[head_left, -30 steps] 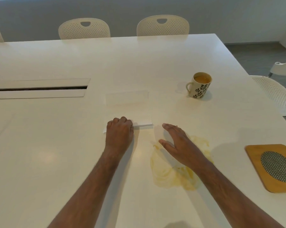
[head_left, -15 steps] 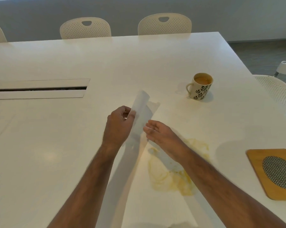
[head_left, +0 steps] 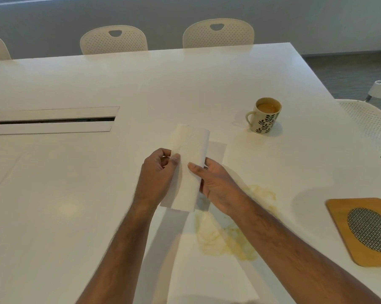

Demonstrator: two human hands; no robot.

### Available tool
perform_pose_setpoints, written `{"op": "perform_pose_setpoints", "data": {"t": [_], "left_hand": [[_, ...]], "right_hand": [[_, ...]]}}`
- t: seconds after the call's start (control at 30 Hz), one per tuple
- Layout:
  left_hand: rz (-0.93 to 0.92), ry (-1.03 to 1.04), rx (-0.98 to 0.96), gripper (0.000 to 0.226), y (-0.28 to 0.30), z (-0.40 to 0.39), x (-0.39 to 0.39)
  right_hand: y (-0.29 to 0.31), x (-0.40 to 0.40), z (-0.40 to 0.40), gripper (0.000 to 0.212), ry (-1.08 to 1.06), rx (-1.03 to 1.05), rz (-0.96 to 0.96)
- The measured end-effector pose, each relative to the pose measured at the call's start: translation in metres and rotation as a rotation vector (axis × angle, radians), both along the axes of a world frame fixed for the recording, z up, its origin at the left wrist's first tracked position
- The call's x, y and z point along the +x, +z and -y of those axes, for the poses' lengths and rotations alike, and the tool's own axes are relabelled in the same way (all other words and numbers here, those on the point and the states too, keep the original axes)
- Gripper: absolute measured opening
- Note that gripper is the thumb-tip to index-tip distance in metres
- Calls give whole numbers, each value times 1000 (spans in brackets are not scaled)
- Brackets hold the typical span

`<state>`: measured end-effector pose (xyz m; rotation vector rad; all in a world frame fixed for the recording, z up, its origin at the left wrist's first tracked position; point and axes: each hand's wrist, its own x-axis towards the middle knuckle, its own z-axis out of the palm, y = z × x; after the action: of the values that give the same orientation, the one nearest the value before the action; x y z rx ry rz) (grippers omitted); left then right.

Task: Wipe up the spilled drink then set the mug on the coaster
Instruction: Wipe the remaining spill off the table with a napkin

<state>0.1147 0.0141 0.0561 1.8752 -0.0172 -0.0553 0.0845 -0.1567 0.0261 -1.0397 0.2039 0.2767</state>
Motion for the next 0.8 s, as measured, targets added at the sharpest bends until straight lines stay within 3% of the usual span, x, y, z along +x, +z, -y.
{"op": "perform_pose_setpoints", "data": {"t": [0.17, 0.37, 0.53, 0.63, 0.8], "left_hand": [[59, 9, 114, 13, -13, -2, 1], [143, 19, 190, 12, -19, 2, -9], [157, 12, 193, 12, -25, 2, -20], [196, -27, 333, 14, -35, -4, -27], [255, -105, 700, 48, -57, -19, -39]], "right_hand": [[-2, -6, 15, 40, -23, -230, 35], [-3, -15, 33, 38, -71, -362, 70], [6, -29, 61, 22, -136, -549, 107], [21, -37, 88, 18, -154, -814, 225], [39, -43, 140, 9, -174, -1496, 436]]}}
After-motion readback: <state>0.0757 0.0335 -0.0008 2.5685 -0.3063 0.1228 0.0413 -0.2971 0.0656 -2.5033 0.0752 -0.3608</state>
